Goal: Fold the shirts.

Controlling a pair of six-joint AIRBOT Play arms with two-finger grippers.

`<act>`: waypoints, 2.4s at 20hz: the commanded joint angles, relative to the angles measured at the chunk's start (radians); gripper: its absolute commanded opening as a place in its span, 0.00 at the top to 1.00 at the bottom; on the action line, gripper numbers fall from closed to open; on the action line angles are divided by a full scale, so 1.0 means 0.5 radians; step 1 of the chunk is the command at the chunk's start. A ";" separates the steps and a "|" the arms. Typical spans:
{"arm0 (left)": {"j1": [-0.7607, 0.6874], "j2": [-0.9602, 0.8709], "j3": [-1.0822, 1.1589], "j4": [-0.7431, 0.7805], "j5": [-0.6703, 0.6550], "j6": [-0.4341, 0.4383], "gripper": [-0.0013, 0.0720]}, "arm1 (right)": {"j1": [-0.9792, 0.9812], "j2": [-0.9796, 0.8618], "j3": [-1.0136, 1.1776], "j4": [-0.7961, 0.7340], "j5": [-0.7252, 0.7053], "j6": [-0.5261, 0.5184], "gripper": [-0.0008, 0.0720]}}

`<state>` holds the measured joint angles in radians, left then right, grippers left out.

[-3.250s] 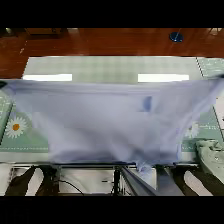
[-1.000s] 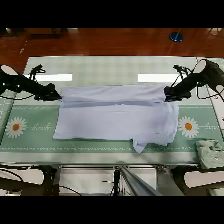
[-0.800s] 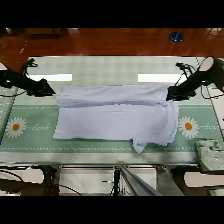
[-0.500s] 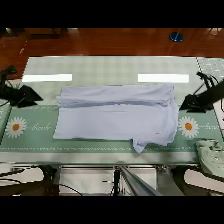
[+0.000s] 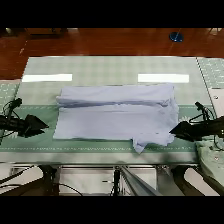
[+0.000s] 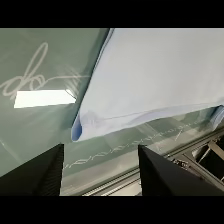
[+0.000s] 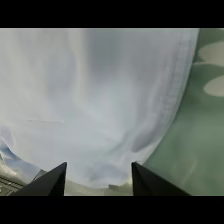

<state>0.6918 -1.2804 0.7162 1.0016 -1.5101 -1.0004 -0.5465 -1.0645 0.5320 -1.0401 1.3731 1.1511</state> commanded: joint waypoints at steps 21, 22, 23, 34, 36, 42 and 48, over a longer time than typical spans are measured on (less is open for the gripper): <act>-0.537 -0.356 -0.076 0.024 0.216 -0.054 0.15 | -0.014 0.043 -0.100 0.022 0.073 -0.031 0.32; -0.574 -0.389 -0.076 0.024 0.246 -0.081 0.17 | -0.014 0.043 -0.100 0.022 0.082 -0.031 0.32; -0.607 -0.417 -0.075 0.023 0.275 -0.111 0.25 | -0.014 0.043 -0.100 0.023 0.094 -0.030 0.32; -0.665 -0.442 -0.075 0.018 0.246 -0.118 0.95 | -0.015 0.043 -0.100 -0.105 0.172 -0.009 0.32; -0.665 -0.440 -0.075 0.018 0.237 -0.118 0.95 | -0.015 0.050 -0.100 -0.124 0.181 0.001 0.32; -0.665 -0.440 -0.075 0.018 0.237 -0.095 0.95 | -0.014 0.149 -0.101 -0.275 0.017 0.115 0.32; -0.665 -0.440 -0.075 0.018 0.228 -0.082 0.95 | -0.013 0.148 -0.136 -0.023 -0.224 0.181 0.32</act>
<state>0.3599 -1.5009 0.6796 1.0088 -1.3941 -1.0466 -0.5533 -0.9924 0.4755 -1.0931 1.3079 1.2251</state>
